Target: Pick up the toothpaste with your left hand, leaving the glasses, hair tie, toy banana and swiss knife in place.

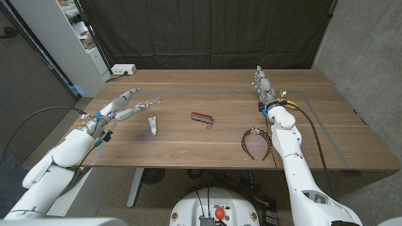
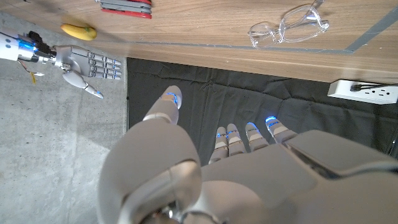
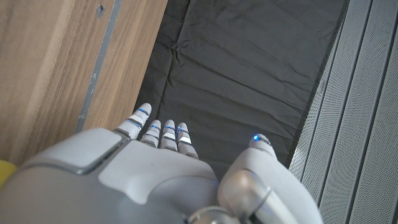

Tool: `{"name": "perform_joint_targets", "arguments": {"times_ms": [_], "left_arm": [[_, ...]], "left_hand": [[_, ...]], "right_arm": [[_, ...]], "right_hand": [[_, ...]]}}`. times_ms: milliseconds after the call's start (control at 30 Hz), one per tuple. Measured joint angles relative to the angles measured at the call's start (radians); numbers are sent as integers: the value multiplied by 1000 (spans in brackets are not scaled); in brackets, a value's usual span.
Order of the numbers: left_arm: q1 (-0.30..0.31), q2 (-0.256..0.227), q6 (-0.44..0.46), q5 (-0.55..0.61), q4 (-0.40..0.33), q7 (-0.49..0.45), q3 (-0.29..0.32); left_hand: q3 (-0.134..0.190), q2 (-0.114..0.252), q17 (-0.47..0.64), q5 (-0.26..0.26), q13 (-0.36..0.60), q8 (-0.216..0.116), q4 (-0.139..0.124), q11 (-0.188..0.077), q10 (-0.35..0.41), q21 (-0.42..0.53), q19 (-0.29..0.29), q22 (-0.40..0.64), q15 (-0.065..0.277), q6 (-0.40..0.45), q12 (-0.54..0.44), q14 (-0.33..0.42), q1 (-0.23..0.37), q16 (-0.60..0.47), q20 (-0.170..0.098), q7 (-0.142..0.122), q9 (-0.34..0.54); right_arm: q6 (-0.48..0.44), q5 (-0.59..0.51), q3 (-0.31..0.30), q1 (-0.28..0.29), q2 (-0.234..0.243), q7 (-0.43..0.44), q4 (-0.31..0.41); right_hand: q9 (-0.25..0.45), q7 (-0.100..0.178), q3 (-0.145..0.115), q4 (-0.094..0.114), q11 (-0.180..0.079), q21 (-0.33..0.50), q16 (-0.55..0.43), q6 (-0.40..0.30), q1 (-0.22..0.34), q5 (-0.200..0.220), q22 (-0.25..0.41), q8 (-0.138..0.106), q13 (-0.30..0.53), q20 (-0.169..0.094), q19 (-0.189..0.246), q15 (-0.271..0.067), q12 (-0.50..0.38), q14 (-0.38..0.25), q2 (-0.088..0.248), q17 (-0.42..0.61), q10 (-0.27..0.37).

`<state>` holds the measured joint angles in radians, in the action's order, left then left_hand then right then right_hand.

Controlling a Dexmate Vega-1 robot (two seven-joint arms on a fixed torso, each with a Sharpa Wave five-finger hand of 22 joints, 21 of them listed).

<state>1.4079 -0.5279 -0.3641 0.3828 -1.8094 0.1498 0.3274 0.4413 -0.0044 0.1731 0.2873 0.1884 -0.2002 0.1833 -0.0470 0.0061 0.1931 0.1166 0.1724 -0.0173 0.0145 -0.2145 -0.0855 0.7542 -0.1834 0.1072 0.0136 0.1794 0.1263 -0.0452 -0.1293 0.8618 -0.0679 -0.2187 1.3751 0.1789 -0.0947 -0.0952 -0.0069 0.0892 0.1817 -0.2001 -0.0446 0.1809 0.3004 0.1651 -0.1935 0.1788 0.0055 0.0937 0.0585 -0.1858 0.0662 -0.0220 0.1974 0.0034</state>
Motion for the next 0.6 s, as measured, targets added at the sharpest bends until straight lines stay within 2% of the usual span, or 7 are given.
{"name": "perform_joint_targets", "arguments": {"times_ms": [133, 167, 600], "left_arm": [[0, 0, 22, 34, 0, -7, 0], [20, 3, 28, 43, -38, -8, 2], [46, -5, 84, 123, -100, -7, -11]], "left_hand": [[2, -5, -1, 0, 0, 0, 2, -5, 5, 0, 0, 0, 0, 0, 0, 0, 14, 0, 0, -7, 0], [3, -5, -1, 0, 0, 0, 3, -5, 5, 0, 0, 0, 0, 0, 0, 0, 19, 0, 0, -7, 0], [8, -12, -1, 0, 0, 0, 0, -20, 9, 0, 0, 0, 0, 3, 0, 0, 77, 0, 0, -18, 0]], "right_arm": [[0, 0, 0, 0, 1, 0, 0], [0, 1, 0, 1, 1, -1, 0], [-10, 7, -5, 8, 7, -6, 12]], "right_hand": [[0, 0, 1, -1, 0, 0, 0, 0, 0, 0, 0, 0, 0, 0, 0, 0, 0, 0, 0, 0, 0], [0, 0, 1, -1, 0, 0, 0, 0, 0, 0, 0, 0, 0, 0, 0, 0, 0, 0, 0, 0, 0], [0, 0, 1, -1, 0, 0, 0, 0, 0, 0, 0, 0, 0, 0, 0, 0, 0, 0, 0, 0, 0]]}}
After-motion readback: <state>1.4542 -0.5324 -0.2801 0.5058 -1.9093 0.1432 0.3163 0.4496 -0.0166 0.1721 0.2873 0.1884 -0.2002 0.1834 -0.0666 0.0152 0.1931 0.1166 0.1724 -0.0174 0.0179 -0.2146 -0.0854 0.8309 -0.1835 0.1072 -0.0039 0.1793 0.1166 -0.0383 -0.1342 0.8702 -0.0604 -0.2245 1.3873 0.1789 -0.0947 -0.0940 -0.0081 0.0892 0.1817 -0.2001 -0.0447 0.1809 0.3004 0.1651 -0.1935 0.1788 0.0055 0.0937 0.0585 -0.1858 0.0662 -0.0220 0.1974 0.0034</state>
